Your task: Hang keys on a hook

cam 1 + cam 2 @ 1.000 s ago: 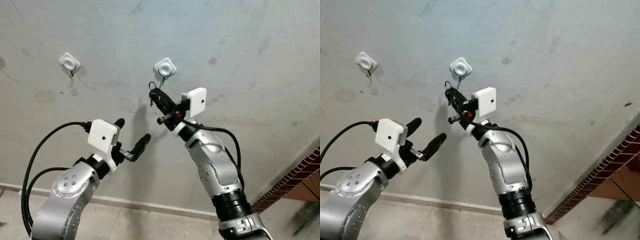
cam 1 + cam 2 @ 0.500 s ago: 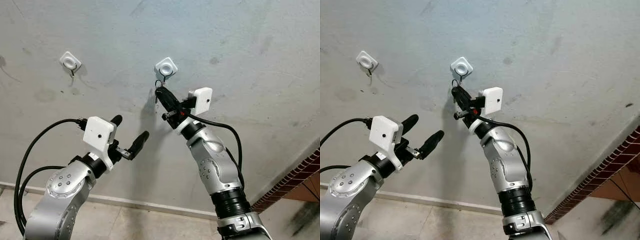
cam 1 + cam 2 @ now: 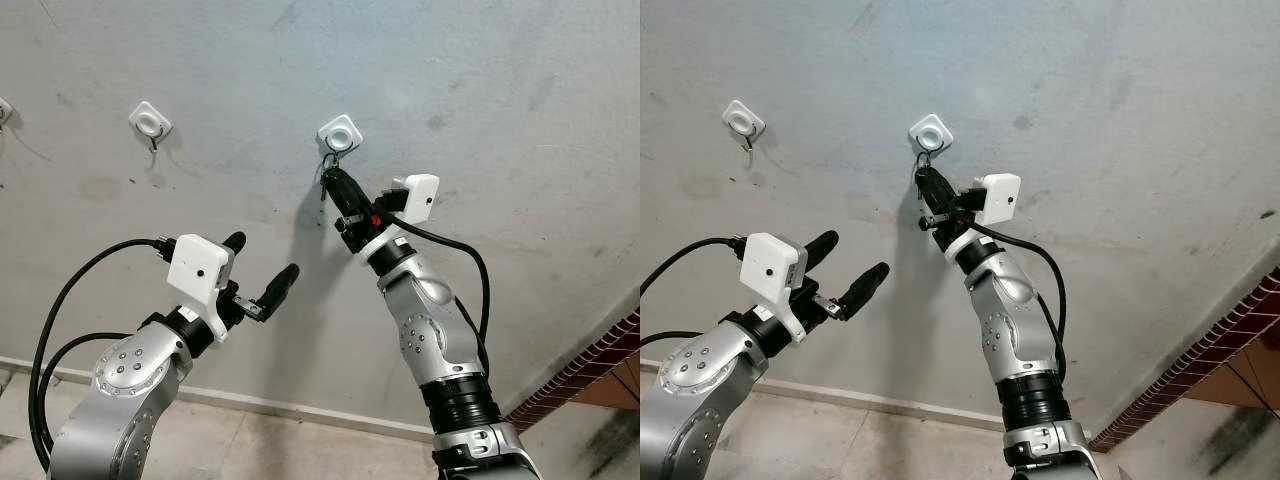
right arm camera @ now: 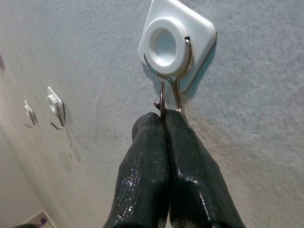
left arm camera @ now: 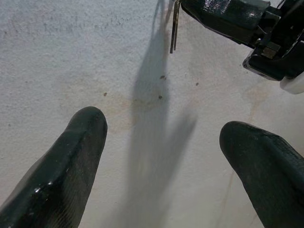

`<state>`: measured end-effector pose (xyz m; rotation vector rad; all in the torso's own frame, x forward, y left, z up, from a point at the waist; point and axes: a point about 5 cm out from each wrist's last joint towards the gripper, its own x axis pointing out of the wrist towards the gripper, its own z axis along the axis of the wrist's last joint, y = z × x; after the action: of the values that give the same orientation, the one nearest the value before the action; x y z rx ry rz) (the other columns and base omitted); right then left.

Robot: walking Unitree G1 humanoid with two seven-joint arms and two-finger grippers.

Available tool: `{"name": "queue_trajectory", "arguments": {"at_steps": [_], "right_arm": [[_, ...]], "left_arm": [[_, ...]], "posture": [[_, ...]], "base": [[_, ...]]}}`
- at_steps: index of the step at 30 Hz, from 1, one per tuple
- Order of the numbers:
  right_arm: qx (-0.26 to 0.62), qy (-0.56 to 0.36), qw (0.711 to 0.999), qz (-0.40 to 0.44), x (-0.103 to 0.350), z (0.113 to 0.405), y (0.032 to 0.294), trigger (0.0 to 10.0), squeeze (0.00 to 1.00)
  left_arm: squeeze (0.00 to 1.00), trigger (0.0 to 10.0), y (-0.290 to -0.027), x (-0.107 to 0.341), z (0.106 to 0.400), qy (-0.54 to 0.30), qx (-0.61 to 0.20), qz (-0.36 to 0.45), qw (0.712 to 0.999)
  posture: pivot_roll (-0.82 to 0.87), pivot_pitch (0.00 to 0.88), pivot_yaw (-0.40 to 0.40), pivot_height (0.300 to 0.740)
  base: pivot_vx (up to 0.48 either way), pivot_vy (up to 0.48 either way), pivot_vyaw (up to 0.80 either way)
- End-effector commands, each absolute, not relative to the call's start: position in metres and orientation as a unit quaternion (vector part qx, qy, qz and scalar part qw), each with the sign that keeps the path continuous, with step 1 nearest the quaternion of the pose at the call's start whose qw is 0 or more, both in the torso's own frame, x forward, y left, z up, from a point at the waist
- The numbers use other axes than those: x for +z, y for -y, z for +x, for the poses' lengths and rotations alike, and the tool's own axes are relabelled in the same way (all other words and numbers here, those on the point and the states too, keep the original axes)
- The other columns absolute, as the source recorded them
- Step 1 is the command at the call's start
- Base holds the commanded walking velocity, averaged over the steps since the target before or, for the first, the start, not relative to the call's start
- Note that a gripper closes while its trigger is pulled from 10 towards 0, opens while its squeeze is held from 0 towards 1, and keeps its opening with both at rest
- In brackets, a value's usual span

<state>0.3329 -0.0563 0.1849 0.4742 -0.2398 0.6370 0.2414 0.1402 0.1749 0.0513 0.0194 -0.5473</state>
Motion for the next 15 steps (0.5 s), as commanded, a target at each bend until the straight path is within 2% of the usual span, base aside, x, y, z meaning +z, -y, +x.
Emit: {"name": "queue_trajectory", "arguments": {"at_steps": [1, 15], "right_arm": [[0.301, 0.107, 0.913, 0.253, 0.185, 0.337, 0.057, 10.0, 0.00], [0.290, 0.067, 0.909, 0.293, 0.166, 0.333, 0.056, 10.0, 0.00]], "left_arm": [[0.00, 10.0, -0.139, 0.177, 0.240, -0.008, -0.277, 0.026, 0.960], [0.00, 10.0, -0.137, 0.177, 0.240, -0.008, -0.278, 0.025, 0.960]], "posture": [[0.28, 0.000, -0.007, 0.740], [0.28, 0.000, -0.007, 0.740]], "base": [[0.000, 0.000, 0.00], [0.000, 0.000, 0.00]]}}
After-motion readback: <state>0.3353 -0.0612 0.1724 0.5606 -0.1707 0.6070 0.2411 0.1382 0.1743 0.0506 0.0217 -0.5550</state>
